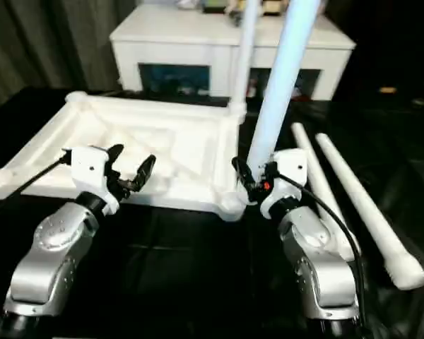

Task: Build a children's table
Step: Move to table

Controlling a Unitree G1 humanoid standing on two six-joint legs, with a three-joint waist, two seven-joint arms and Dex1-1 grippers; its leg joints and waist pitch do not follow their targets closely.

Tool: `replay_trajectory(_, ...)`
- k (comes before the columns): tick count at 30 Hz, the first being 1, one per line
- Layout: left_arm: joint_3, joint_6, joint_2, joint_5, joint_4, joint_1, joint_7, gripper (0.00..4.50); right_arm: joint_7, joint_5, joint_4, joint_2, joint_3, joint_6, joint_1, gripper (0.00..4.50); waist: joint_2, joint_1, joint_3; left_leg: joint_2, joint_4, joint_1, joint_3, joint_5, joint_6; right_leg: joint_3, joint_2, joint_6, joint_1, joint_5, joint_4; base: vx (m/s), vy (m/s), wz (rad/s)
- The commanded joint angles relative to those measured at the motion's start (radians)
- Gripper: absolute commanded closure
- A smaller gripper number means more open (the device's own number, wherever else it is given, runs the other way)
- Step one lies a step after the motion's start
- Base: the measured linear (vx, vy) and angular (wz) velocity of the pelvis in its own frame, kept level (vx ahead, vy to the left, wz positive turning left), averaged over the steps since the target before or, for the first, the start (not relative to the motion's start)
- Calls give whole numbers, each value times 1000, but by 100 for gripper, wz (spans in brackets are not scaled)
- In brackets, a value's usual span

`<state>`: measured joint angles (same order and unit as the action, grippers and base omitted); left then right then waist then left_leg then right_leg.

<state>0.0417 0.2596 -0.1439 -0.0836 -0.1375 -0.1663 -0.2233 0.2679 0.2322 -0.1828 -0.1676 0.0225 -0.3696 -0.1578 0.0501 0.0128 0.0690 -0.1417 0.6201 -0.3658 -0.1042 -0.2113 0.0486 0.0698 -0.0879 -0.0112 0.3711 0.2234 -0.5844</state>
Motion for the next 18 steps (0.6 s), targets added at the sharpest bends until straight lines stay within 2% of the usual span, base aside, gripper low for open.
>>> replay_trajectory(1,4,12,8,4,-21,1,19,56,-17,-4,-16,2,9,-11,-7,261,21,5,-35,-81,-213,-44,25,-888,78,22,-1,20,-96,422,-52,-98,-4,-4)
replay_trajectory(2,-1,18,19,1,-26,6,38,56,-16,-2,-18,7,8,-13,-5,261,25,36,-44,-88,-234,-73,13,-899,72,13,-1,31,-121,234,-119,-98,-4,-4)
replay_trajectory(3,-1,17,22,2,-26,7,44,56,-15,-2,-19,9,6,-13,-5,261,5,52,-46,-79,-230,-29,-25,-825,35,-24,-4,27,-70,179,-107,-69,-75,4)
replay_trajectory(4,-1,17,22,2,-26,7,45,56,-15,-2,-19,9,6,-13,-5,261,-68,37,-42,-27,-48,62,-17,-530,44,-78,-95,-19,43,795,101,-21,-110,2)
replay_trajectory(5,-3,19,28,5,-27,8,54,56,-14,-4,-19,9,1,-12,-5,261,-78,31,-36,4,83,94,-26,-308,18,-83,-137,-21,103,1061,174,-21,-110,2)
replay_trajectory(6,-2,19,35,9,-28,11,61,56,-10,-5,-20,9,-7,-14,-6,261,-65,38,-48,-6,54,-13,22,-63,-19,-133,-161,9,-1,1005,131,24,-43,-20)
replay_trajectory(7,-2,19,35,9,-28,11,61,56,-10,-5,-20,9,-8,-15,-7,261,-45,55,-57,-43,-47,-29,21,-96,22,-83,-104,29,-29,745,74,0,0,0)
replay_trajectory(8,-1,18,39,8,-29,12,59,56,-7,-4,-20,8,-13,-16,-9,261,-34,59,-64,-54,-68,5,17,-180,28,-70,-60,45,5,574,54,0,0,0)
replay_trajectory(9,0,19,40,7,-31,13,57,56,-5,-4,-20,7,-15,-16,-10,261,-31,36,-76,-63,-80,7,14,-199,37,-64,-29,94,-4,253,17,0,0,0)
replay_trajectory(10,2,22,39,13,-33,12,58,56,0,-6,-18,2,-19,-16,-12,261,-19,32,-73,-67,-94,13,6,-296,39,-61,-27,132,-10,191,23,0,0,0)
replay_trajectory(11,3,24,38,15,-35,12,60,56,3,-7,-17,0,-21,-16,-13,261,-22,23,-64,-68,-102,10,6,-387,41,-58,-27,136,-13,254,30,0,0,0)
replay_trajectory(12,3,25,37,16,-37,13,62,56,4,-6,-16,-1,-22,-22,-14,261,-23,15,-55,-62,-104,26,5,-558,51,-51,-30,119,-5,431,52,0,0,0)
replay_trajectory(13,1,26,38,13,-38,13,63,56,4,-4,-15,-1,-20,-26,-15,261,-27,9,-49,-55,-100,48,3,-643,43,-43,-30,90,4,567,78,0,0,0)
replay_trajectory(14,0,26,39,11,-39,14,64,56,5,-3,-12,0,-19,-27,-17,261,-27,6,-46,-53,-101,58,2,-667,38,-37,-28,79,3,615,88,0,0,0)
replay_trajectory(15,-6,26,42,7,-41,14,66,56,10,-2,-8,-1,-18,-27,-22,261,-28,-5,-42,-49,-102,74,3,-706,29,-16,-20,51,-5,676,107,0,0,0)
replay_trajectory(16,-7,26,42,9,-42,15,70,56,12,-2,-6,-2,-19,-25,-24,261,-22,-11,-36,-52,-111,87,5,-742,23,-1,-15,38,-10,665,117,0,0,0)
replay_trajectory(17,-7,26,42,9,-42,15,70,56,12,-2,-6,-2,-19,-25,-24,261,-20,-17,-37,-54,-117,84,8,-747,20,6,-16,34,-23,643,115,0,0,0)
replay_trajectory(18,-7,26,41,10,-43,15,71,56,15,-3,-4,-3,-21,-23,-26,261,-16,-29,-36,-61,-129,88,11,-772,21,14,-16,40,-35,584,112,63,24,-11)
